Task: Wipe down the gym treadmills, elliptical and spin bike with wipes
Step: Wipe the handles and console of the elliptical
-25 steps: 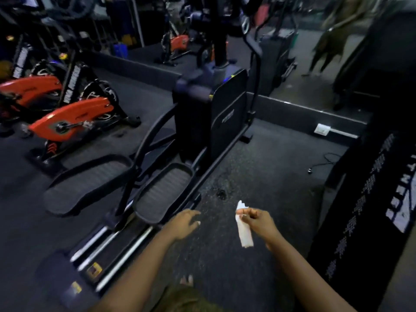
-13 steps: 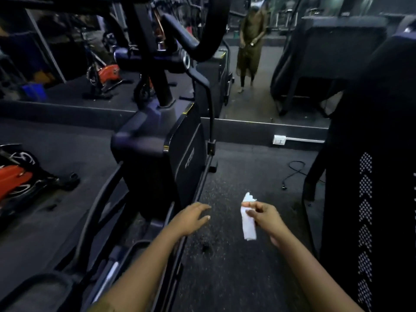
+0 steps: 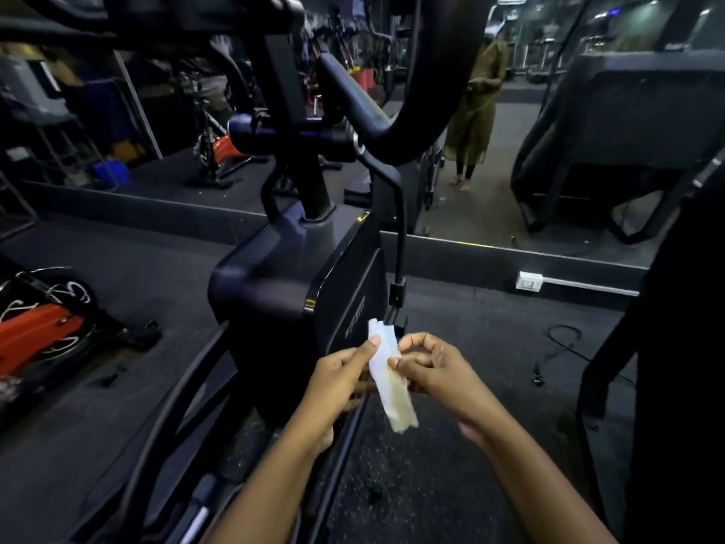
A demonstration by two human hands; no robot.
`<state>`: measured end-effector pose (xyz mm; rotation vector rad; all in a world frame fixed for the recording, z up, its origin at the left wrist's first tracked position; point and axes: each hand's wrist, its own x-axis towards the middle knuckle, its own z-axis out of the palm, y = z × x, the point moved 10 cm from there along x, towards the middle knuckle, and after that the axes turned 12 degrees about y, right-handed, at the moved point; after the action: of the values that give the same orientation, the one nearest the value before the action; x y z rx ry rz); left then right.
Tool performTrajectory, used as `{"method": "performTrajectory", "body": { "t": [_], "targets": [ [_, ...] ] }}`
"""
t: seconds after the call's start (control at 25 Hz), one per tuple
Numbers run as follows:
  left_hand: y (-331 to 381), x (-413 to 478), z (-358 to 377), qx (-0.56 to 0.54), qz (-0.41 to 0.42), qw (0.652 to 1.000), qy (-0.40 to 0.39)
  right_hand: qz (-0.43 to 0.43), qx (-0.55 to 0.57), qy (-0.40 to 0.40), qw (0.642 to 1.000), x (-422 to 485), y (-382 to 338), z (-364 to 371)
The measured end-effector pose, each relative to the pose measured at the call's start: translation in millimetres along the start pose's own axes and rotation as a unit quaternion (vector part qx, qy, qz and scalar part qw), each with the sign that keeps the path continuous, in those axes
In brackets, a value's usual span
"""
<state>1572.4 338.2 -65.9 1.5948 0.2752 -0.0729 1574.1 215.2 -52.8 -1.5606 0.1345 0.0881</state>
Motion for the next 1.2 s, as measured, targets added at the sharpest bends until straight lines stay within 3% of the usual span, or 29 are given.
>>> {"method": "performTrajectory", "body": {
  "t": [0.16, 0.44, 0.64, 0.84, 0.92, 1.04, 1.12, 1.2],
  "targets": [
    [-1.1, 3.3, -19.6, -0.065, -0.030, 0.996, 0.062, 0.013, -0.011, -0.024, 1.000, -1.8, -0.5, 16.2],
    [-5.4, 3.1, -25.6, -0.061, -0.044, 0.996, 0.039, 0.040, 0.032, 0.023, 0.998, 4.6, -1.8, 21.3],
    [6.3, 5.7, -58.7, -0.010, 0.088, 0.978, 0.191, 0.019, 0.028, 0.120, 0.992, 6.2, -1.5, 7.2],
    [3.3, 0.3, -41.2, -0.116, 0.037, 0.983, 0.134, -0.001, 0.018, 0.087, 0.996, -2.4, -2.7, 29.3],
    [3.1, 0.0, -48.8, -0.150, 0.041, 0.972, 0.174, 0.008, 0.033, 0.108, 0.994, -1.8, -0.9, 27.7],
    [9.5, -8.6, -70.9, -0.121, 0.111, 0.948, 0.273, -0.013, -0.010, 0.182, 0.983, 1.2, 0.1, 12.5],
    [10.9, -12.9, -63.8, -0.127, 0.120, 0.951, 0.257, -0.046, -0.046, 0.192, 0.979, -1.9, -5.1, 14.1],
    [2.8, -10.6, -52.2, -0.171, 0.075, 0.959, 0.213, -0.060, -0.039, 0.156, 0.985, -7.2, -7.3, 27.4]
  ]
}}
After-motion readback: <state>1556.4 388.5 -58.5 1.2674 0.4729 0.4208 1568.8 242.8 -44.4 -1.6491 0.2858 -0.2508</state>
